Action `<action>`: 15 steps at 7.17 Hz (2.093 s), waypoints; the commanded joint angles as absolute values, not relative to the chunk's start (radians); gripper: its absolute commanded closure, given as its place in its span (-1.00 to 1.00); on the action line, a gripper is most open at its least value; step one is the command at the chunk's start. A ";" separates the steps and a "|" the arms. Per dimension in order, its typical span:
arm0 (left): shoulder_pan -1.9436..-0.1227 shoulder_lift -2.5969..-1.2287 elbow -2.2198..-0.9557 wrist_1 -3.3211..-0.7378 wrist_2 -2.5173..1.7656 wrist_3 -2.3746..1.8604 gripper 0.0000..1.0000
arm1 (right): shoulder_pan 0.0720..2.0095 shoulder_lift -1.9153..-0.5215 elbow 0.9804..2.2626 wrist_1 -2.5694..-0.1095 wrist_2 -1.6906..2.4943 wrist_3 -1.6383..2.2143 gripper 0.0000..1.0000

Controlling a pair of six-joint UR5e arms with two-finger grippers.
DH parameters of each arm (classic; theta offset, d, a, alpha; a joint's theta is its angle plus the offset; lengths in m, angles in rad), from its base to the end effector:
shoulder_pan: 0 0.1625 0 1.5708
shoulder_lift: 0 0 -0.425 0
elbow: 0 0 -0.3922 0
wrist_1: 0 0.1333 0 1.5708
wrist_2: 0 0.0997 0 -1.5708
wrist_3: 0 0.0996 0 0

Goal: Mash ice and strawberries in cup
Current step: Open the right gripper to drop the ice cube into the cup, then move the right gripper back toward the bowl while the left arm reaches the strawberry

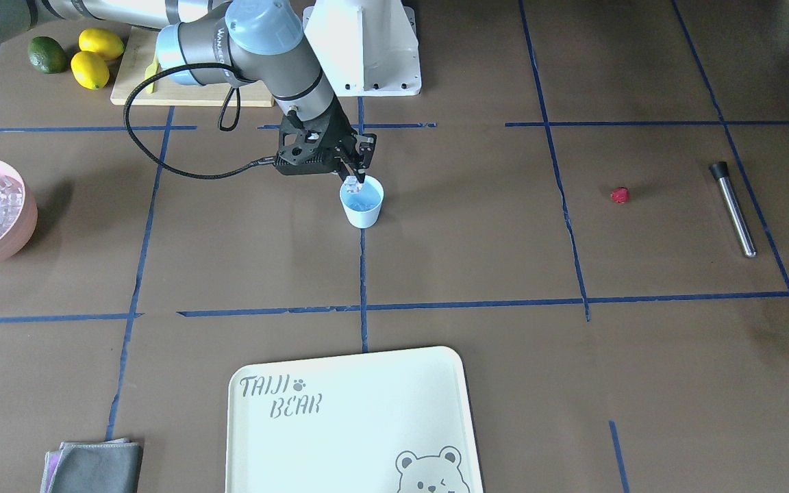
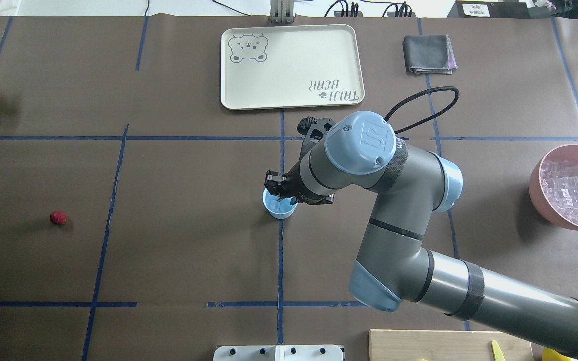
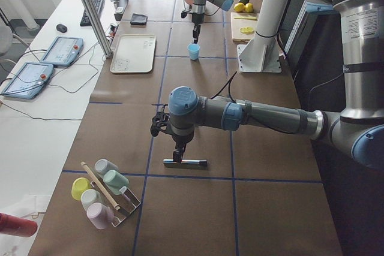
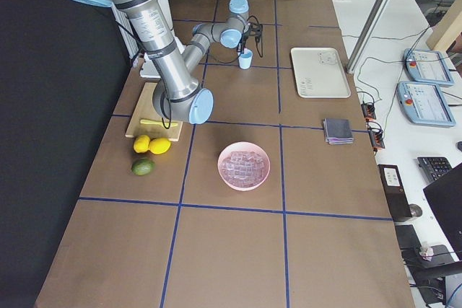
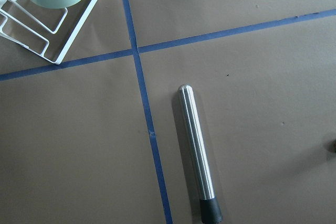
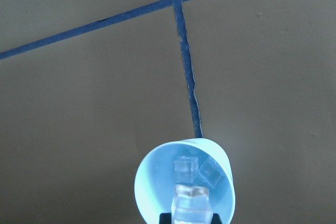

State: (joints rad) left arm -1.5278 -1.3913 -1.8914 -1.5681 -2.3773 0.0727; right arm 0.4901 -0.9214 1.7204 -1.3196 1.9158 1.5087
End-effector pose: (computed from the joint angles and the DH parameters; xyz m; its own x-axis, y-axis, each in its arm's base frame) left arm -0.0433 -0.4229 0.5800 0.6822 0.2008 -0.7031 -0.0924 0.9775 0.1895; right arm -0.5367 -0.3992 0.1800 0.4494 0.1736 0.8763 -0.1565 0.9811 -0.1141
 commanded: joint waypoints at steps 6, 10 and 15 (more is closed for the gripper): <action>-1.244 -1.399 -1.895 -1.821 -2.370 -0.288 -1.00 | 0.810 -1.068 1.839 -1.336 2.247 1.467 -1.00; -0.912 -1.492 -1.887 -1.910 -2.242 -0.811 -1.00 | 1.053 -1.412 1.942 -1.339 2.329 1.043 -1.00; -0.789 -1.558 -1.767 -1.914 -2.163 -0.922 -1.00 | 1.118 -1.542 1.944 -1.335 2.318 0.824 -1.00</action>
